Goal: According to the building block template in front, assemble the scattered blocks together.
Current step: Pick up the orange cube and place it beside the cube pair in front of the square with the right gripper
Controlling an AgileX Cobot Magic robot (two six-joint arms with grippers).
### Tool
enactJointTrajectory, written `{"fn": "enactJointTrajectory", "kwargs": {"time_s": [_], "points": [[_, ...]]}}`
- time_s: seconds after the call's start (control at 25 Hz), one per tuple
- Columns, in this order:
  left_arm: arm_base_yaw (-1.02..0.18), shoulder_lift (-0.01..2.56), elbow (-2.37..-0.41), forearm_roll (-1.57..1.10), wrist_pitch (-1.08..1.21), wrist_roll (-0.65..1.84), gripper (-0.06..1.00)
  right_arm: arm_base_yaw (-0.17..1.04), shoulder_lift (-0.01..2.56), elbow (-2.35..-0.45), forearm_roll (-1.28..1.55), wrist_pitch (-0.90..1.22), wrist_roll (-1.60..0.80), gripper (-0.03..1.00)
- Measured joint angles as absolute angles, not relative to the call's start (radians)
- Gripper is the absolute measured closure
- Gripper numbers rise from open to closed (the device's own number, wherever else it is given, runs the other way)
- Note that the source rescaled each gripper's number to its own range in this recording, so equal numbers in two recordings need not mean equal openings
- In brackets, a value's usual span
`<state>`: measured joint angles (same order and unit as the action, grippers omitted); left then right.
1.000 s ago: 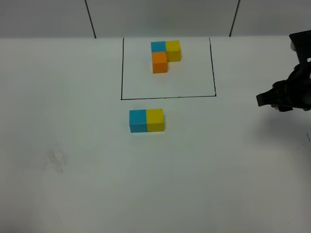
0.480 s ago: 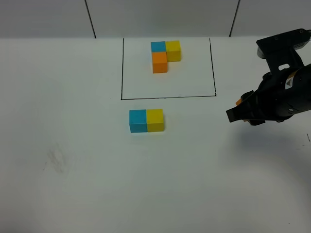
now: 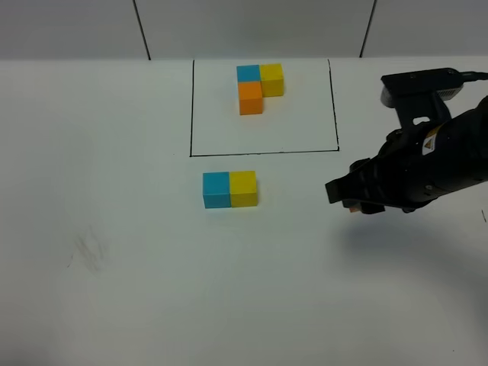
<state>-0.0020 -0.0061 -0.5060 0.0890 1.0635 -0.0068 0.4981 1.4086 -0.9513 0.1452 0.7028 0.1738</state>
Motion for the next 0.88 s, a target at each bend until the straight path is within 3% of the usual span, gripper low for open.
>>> {"fn": "enactJointTrajectory", "kwargs": {"time_s": [0.4, 0.88], "points": [[-0.002, -0.006, -0.506, 0.089, 1.063, -0.007, 0.94, 0.738, 1.409, -0.951, -0.038, 0.593, 0.437, 0.39], [-0.002, -0.006, -0.506, 0.089, 1.063, -0.007, 0.94, 0.863, 1.503, -0.951, -0.049, 0.503, 0.591, 0.39]]}}
